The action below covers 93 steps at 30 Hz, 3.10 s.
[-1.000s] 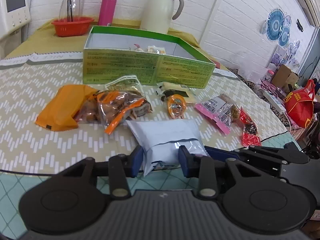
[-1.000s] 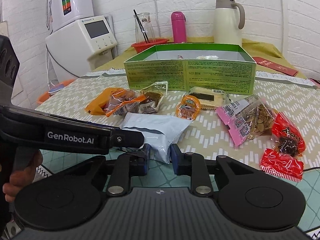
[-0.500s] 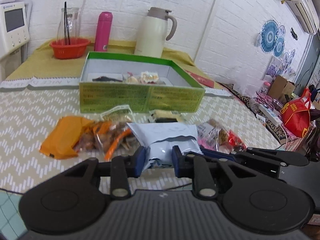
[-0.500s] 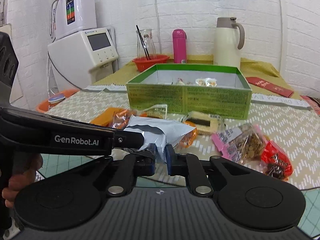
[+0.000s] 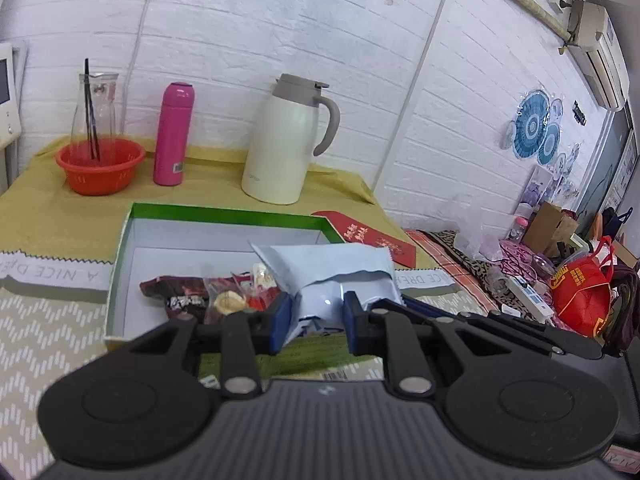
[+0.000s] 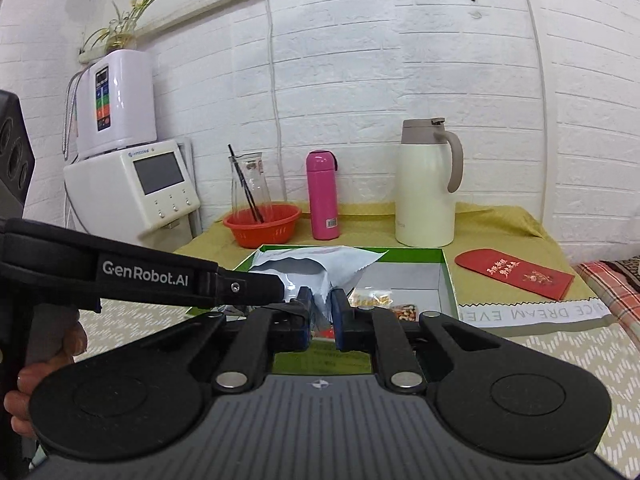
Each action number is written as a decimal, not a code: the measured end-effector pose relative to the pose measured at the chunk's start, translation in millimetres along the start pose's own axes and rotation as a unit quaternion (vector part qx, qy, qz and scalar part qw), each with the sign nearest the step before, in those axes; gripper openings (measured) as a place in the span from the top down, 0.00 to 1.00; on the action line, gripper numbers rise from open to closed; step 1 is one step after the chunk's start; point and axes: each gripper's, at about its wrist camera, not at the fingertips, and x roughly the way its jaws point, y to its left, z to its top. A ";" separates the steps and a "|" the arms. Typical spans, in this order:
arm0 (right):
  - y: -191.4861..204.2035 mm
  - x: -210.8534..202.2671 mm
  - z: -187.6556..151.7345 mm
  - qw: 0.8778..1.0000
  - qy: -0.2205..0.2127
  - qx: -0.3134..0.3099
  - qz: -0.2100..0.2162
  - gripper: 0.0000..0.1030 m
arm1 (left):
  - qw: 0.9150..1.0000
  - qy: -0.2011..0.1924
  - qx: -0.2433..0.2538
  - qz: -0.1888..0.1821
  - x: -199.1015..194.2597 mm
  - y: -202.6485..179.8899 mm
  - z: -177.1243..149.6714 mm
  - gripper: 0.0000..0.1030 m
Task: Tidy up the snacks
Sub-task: 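Lift the white foil pouch and carry it over the box, then lower the white foil pouch into the box and open both grippers, then grasp the pink-strip clear bag with the left gripper while the right grasps the red sausage pack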
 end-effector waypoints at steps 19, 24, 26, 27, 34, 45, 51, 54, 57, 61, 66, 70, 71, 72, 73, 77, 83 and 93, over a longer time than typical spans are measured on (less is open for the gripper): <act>-42.0 86.3 -16.8 0.998 0.059 -0.001 -0.013 0.78 | 0.998 0.060 -0.006 0.011 107.3 34.0 8.2 0.82; -40.3 91.8 -20.7 0.998 0.060 -0.030 -0.013 0.42 | 0.999 0.038 0.002 0.018 106.3 36.6 4.0 0.47; -36.8 90.4 -22.2 0.997 0.054 -0.047 -0.010 0.14 | 1.000 0.015 0.000 0.017 100.1 37.3 3.8 0.43; -34.9 89.8 -22.8 0.997 0.050 -0.055 -0.012 0.00 | 1.000 0.010 -0.005 0.015 97.7 38.0 4.0 0.38; -29.7 80.7 -22.7 0.997 0.044 -0.058 -0.023 0.00 | 0.997 -0.020 -0.017 0.074 79.0 33.4 4.3 0.07; -15.8 23.5 -13.7 0.996 0.041 -0.059 -0.046 0.00 | 0.994 -0.033 0.005 0.104 18.3 5.0 0.7 0.07; -17.6 -33.1 -23.6 0.996 0.039 -0.041 -0.069 0.00 | 0.995 -0.042 0.019 0.089 -27.5 -20.5 -27.2 0.07; -20.9 -60.4 -40.4 0.995 0.046 -0.032 -0.078 0.00 | 0.997 -0.031 0.012 0.067 -41.6 -30.2 -47.7 0.07; -25.4 -81.6 -62.3 0.993 0.060 -0.028 -0.098 0.00 | 0.998 -0.016 0.004 0.058 -48.0 -37.9 -71.7 0.07; -37.4 -96.7 -91.8 0.990 0.094 -0.011 -0.108 0.00 | 0.999 0.020 -0.003 0.040 -45.3 -46.3 -101.4 0.07; -58.3 -96.5 -105.8 0.984 0.116 0.044 -0.130 0.00 | 0.998 0.060 -0.002 0.026 -34.5 -51.5 -122.6 0.07; -65.4 -80.4 -105.5 0.980 0.126 0.082 -0.127 0.00 | 0.998 0.058 0.012 0.032 -35.2 -56.8 -126.4 0.07; -65.1 -77.5 -107.4 0.980 0.127 0.084 -0.126 0.00 | 0.998 0.057 0.012 0.031 -35.6 -57.1 -126.0 0.07; -64.7 -71.9 -107.8 0.980 0.133 0.081 -0.126 0.00 | 0.998 0.057 0.012 0.030 -35.9 -57.0 -125.6 0.07; -63.6 -68.1 -108.8 0.979 0.141 0.077 -0.129 0.00 | 0.998 0.058 0.014 0.029 -35.5 -56.6 -124.7 0.07; -66.8 -79.1 -110.8 0.981 0.136 0.064 -0.122 0.38 | 0.997 0.064 0.025 0.016 -29.2 -58.5 -122.3 0.07; -80.7 -105.7 -117.0 0.981 0.138 0.066 -0.119 0.63 | 0.995 0.070 0.062 -0.038 -0.5 -74.8 -109.7 0.07; -75.4 -106.6 -110.3 0.981 0.122 0.076 -0.128 0.17 | 0.991 0.096 0.086 -0.039 63.8 -75.5 -85.4 0.16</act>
